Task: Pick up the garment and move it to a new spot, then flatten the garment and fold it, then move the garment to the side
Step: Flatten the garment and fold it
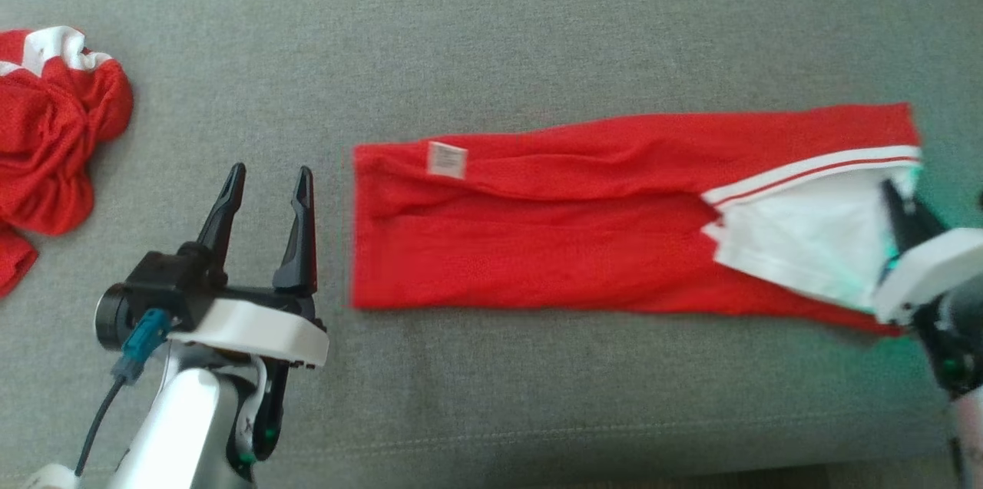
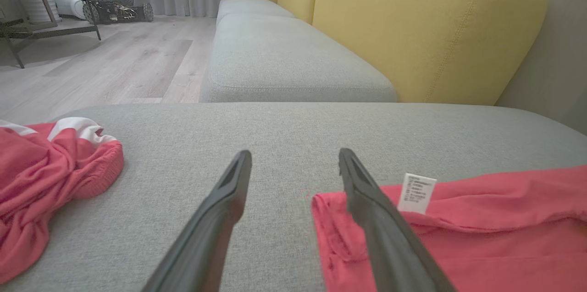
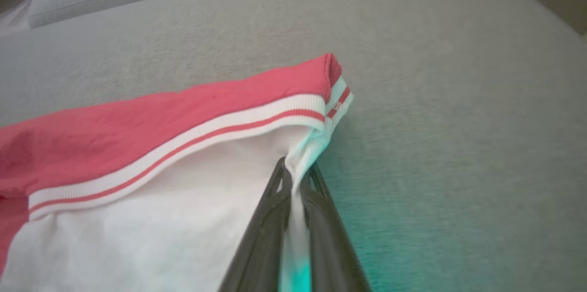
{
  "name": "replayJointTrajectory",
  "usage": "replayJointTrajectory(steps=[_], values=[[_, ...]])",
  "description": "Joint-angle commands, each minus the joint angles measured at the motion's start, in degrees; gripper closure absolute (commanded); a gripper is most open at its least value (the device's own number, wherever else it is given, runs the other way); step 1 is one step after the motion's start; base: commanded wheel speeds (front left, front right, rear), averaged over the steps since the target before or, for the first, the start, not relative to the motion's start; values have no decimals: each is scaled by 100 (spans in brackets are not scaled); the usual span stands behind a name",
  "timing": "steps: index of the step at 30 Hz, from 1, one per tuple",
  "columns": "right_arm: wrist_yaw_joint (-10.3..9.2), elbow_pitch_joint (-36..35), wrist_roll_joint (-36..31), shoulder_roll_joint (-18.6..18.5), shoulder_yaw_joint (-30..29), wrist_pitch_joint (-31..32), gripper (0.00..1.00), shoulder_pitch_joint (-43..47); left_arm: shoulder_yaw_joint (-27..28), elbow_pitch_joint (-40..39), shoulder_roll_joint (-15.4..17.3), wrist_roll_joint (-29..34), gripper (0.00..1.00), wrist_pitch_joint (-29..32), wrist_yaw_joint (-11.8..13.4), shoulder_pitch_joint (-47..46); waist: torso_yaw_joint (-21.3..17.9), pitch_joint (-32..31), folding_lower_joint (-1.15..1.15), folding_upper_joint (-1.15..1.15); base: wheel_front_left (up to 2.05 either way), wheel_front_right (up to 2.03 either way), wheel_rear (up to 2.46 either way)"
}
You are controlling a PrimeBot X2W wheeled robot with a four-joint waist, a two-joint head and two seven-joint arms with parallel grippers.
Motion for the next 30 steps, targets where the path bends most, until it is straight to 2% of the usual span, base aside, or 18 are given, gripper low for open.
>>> replayJointTrajectory(steps=[1,6,12,15,16,17,20,24,30], values=[[-5,-214,-37,-215,-71,-116,100,3,185,-169,97,-56,0,-66,26,-122,4,-18,0,0,0,0,0],[-5,-289,16,-177,-202,-6,100,30,197,-137,93,-102,0,-72,41,-64,-20,-150,0,0,0,0,0],[-5,-955,63,-10,185,366,100,-31,222,-118,102,-150,0,-74,96,88,-73,-394,0,0,0,0,0],[-5,-1532,149,194,455,732,100,-36,209,-139,117,-154,0,-58,118,146,-72,-510,0,0,0,0,0],[-5,-1883,372,423,682,1055,100,-19,190,-164,120,-154,0,-40,132,178,-59,-568,0,0,0,0,0],[-5,-2065,403,501,809,1130,100,-35,180,-171,120,-156,0,-33,133,190,-47,-595,0,0,0,0,0],[-5,-2375,606,838,1286,1364,100,-36,143,-184,116,-173,0,8,132,219,19,-650,0,0,0,0,0],[-5,-2329,815,1153,1907,1346,100,-102,101,-206,118,-178,0,42,131,210,172,-653,0,0,0,0,0],[-5,-1477,1188,1341,2641,687,100,-472,19,-178,95,-183,0,51,95,135,484,-581,0,0,0,0,0]])
